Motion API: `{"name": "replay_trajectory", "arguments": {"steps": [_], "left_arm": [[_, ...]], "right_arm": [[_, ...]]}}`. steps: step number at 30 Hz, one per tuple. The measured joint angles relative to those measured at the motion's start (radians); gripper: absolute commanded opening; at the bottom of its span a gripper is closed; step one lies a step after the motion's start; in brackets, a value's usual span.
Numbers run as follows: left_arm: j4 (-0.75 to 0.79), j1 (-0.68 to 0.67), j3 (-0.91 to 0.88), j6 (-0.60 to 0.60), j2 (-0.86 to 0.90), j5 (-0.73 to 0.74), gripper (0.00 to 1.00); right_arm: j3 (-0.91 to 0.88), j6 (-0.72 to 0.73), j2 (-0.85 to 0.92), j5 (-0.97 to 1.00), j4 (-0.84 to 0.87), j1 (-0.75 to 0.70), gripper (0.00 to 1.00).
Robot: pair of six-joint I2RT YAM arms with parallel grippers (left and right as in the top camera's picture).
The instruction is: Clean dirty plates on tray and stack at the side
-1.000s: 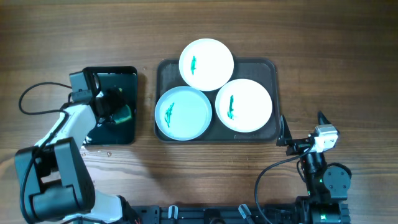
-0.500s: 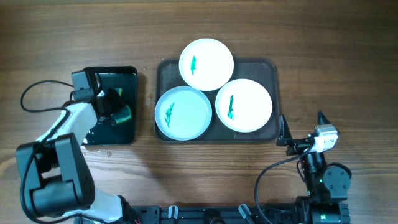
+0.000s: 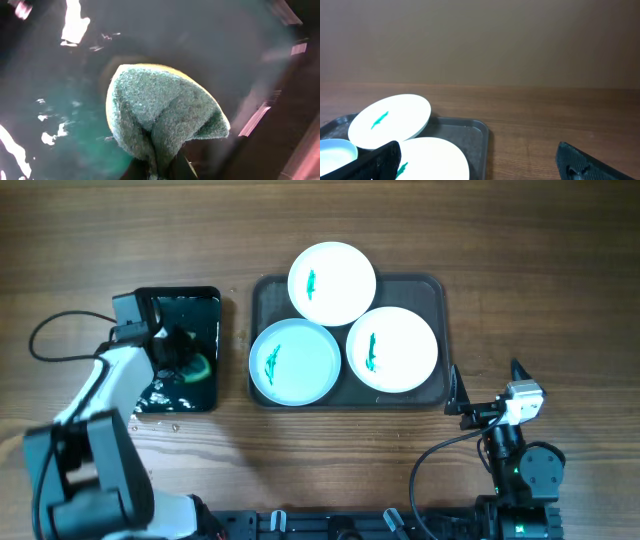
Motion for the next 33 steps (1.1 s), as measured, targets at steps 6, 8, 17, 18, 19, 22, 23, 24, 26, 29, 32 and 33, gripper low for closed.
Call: {"name": "replay_trajectory", "arguments": {"steps": [6,8,17,18,19,22,23,24,26,29,32,33], "left_arm": [[-0.021,0.000,0.019,-0.002,-0.212,-0.001,0.04],[-0.028,0.000,0.023,-0.007,-0.237,-0.004,0.04],[0.034,0.000,-0.020,-0.016,-0.084,-0.087,0.04],[0.021,0.000,-0.024,-0.016,-0.079,-0.087,0.04],[0.002,0.000,-0.023,-0.016,-0.081,-0.087,0.04],[-0.095,0.000,0.019,-0.016,-0.166,-0.075,0.04],[-0.103,0.000,0.033,-0.016,-0.215,-0.068,0.04],[-0.111,0.000,0.053,-0.020,-0.278,-0.060,0.04],[-0.134,0.000,0.077,-0.027,-0.364,-0.050,0.04],[-0.092,0.000,0.053,-0.043,-0.361,-0.059,0.04],[-0.058,0.000,-0.024,-0.101,-0.238,-0.068,0.04],[-0.060,0.000,-0.035,-0.109,-0.210,-0.064,0.04]], "right_arm": [[0.000,0.000,0.000,0.000,0.000,0.000,1.00],[0.000,0.000,0.000,0.000,0.000,0.000,1.00],[0.000,0.000,0.000,0.000,0.000,0.000,1.00],[0.000,0.000,0.000,0.000,0.000,0.000,1.00],[0.000,0.000,0.000,0.000,0.000,0.000,1.00],[0.000,0.000,0.000,0.000,0.000,0.000,1.00],[0.000,0.000,0.000,0.000,0.000,0.000,1.00],[0.000,0.000,0.000,0.000,0.000,0.000,1.00],[0.000,0.000,0.000,0.000,0.000,0.000,1.00],[0.000,0.000,0.000,0.000,0.000,0.000,1.00],[0.000,0.000,0.000,0.000,0.000,0.000,1.00],[0.000,0.000,0.000,0.000,0.000,0.000,1.00]]}}
